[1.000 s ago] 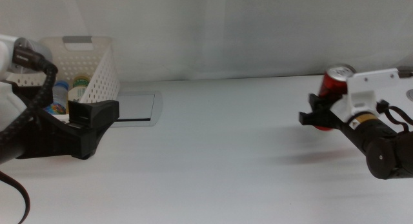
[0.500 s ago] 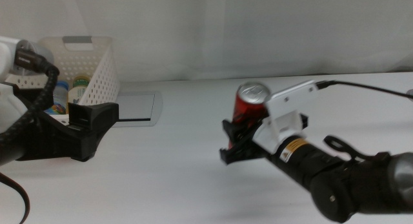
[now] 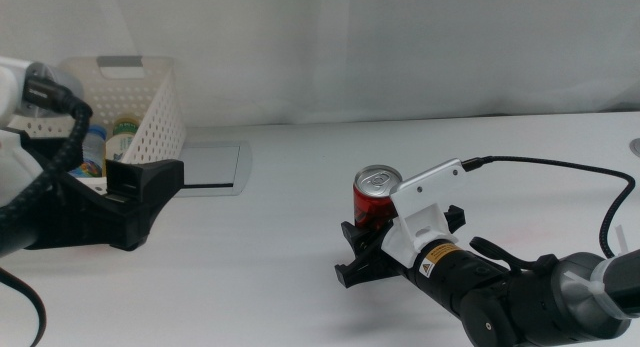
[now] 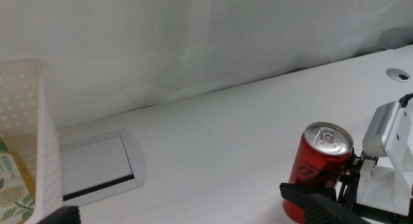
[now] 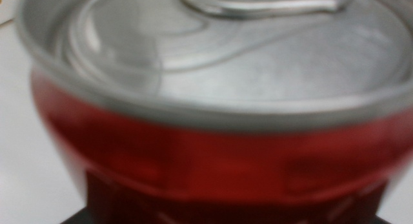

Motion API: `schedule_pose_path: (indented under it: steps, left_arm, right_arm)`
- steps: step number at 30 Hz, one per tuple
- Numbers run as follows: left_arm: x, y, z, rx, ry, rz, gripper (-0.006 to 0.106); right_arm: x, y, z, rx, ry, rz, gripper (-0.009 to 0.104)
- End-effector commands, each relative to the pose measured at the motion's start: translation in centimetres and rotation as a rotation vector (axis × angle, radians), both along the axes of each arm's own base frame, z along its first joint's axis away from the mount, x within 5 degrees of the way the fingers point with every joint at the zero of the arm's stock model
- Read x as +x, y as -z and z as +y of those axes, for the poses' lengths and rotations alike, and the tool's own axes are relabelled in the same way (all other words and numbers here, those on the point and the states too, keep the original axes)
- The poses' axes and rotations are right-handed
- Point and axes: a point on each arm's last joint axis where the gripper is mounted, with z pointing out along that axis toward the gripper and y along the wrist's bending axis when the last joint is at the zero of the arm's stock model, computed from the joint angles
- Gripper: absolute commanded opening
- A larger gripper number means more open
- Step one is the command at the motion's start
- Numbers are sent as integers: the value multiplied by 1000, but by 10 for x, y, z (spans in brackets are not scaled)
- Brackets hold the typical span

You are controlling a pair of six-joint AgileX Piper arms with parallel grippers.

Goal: Use arms to grab the bottles and put them into the dustbin to the left of the table.

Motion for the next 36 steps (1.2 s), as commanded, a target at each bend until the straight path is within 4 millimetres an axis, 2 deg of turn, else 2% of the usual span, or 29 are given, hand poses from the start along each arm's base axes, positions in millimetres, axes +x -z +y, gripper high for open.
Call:
schedule_pose_path:
  steps: [1,2,3,4,5,7,12,21,28,36]
  left_arm:
    - [-1,1,-1,-9,7,5,89]
    - [-1,1,-1,-9,7,5,89]
    - [-1,1,-1,-9,7,5,89]
    - [-1,1,-1,-9,7,5,89]
    - [-1,1,-1,-9,7,5,89]
    - [-1,1,-1,-9,7,5,89]
    - [-1,1,-1,-9,7,5,89]
    - [-1,1,-1,-9,7,5,89]
    - [-1,1,-1,-9,7,5,89]
    - [-1,1,-1,-9,7,5,89]
  right_arm:
    - [0,-1,1,1,-6,-15,-3]
    - [-1,-1,2,-4,-18,-16,18]
    - [-1,-1,2,-4,-19,-16,51]
    - [-1,-1,2,0,-16,-21,75]
    - [0,-1,1,4,-4,-17,89]
    - [0,-1,0,10,16,-10,103]
    - [1,-2,0,13,22,-9,103]
    - [-7,-32,-3,0,-25,22,103]
    - [-26,-66,-11,-85,-134,89,103]
    - [-50,-94,-24,-123,-231,197,103]
